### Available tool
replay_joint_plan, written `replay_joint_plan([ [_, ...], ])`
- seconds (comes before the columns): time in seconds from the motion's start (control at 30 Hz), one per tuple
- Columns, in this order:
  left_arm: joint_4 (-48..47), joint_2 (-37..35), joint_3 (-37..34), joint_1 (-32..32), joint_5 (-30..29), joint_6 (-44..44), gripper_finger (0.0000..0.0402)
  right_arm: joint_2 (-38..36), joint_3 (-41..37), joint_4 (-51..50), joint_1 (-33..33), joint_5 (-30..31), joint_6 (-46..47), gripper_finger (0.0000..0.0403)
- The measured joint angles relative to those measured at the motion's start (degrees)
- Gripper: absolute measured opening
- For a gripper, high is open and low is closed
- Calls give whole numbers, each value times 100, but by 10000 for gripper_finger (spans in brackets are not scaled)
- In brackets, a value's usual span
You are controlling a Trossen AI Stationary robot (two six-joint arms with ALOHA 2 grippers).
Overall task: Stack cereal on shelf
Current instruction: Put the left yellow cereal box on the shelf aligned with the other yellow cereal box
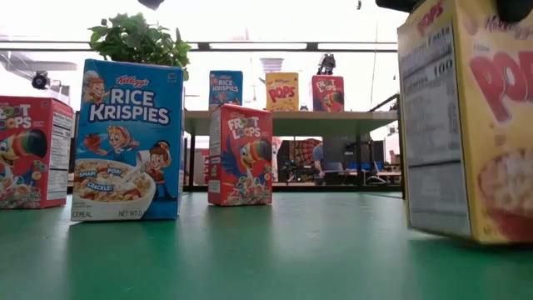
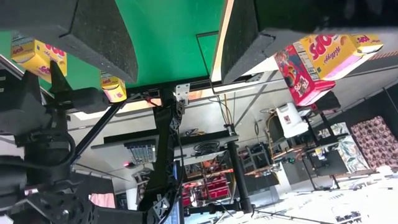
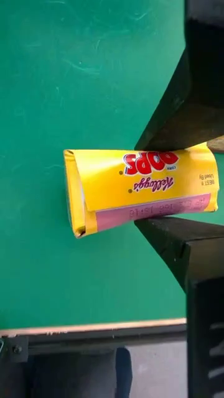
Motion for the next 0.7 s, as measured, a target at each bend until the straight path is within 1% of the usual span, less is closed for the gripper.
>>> replay_joint_plan([
  [0.17, -2, 0, 0, 0, -2, 0, 215, -37, 451, -252, -201, -73, 76, 152],
  [0.3, -2, -2, 0, -1, -2, 0, 215, -42, 1079, -713, -436, -82, 93, 148],
  [0.4, -2, 0, 0, 1, -2, 0, 215, -44, 1639, -1134, -651, -74, -88, 145],
  [0.5, -1, 0, 0, 0, -2, 0, 215, -46, 2213, -1555, -967, -48, -287, 141],
  [0.7, 0, 0, 0, -1, -2, 19, 215, -46, 3259, -2165, -1845, 392, -1074, 132],
])
